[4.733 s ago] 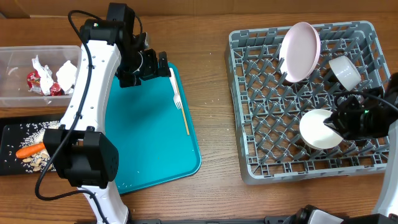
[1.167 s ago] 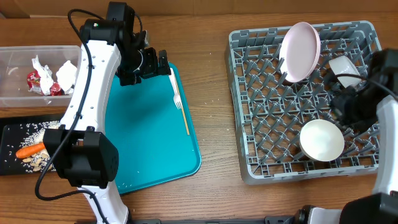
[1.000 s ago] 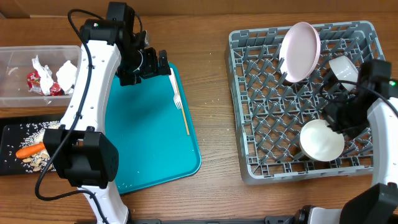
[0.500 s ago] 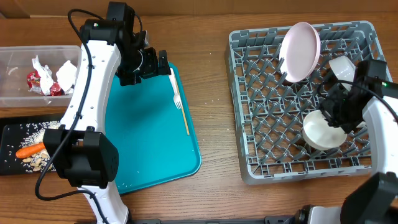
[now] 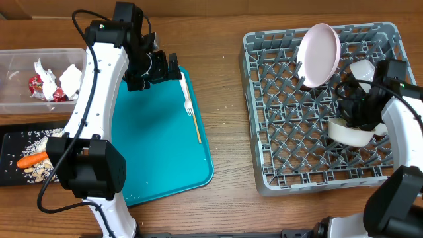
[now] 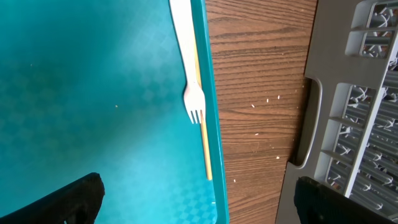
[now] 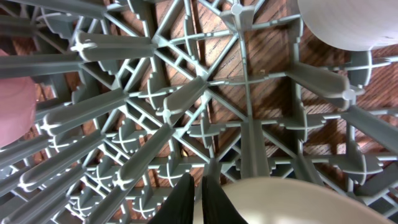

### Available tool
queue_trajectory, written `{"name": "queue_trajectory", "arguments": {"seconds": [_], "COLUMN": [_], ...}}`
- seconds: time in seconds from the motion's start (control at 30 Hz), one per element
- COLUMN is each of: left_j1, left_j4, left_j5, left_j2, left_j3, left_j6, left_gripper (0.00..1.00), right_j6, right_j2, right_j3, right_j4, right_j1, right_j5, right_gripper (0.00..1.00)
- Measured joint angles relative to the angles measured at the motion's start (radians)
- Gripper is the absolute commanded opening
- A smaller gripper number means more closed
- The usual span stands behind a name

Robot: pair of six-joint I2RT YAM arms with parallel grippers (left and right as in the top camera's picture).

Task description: Sort waste into correct bins and load items into the dishwasher rack

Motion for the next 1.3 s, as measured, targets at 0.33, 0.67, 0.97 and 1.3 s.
{"name": "queue_trajectory", "arguments": {"seconds": [0.33,0.67,0.97,1.3], "left_j1": [0.0,0.0,0.0,0.0], "left_j4": [0.0,0.0,-0.001,-0.001], "left_j5": [0.0,0.0,0.0,0.0], "left_j2": [0.0,0.0,0.0,0.0], "left_j3": [0.0,0.0,0.0,0.0], "left_j6": [0.0,0.0,0.0,0.0], "left_gripper": [1.0,1.0,1.0,1.0], "right_j6": [-0.005,-0.009,-0.012,-0.015], "right_j2": [0.005,0.078,0.083,0.08], "right_j3": [0.0,0.002,0.132,0.535], "right_j4": [0.065,0.116,-0.085,-0.459], "right_j1": [0.037,0.093,0.111,0.119], "right_j5": [0.0,0.02,0.029,0.081], "right_gripper": [0.11,0.07,0.04,0.04]}}
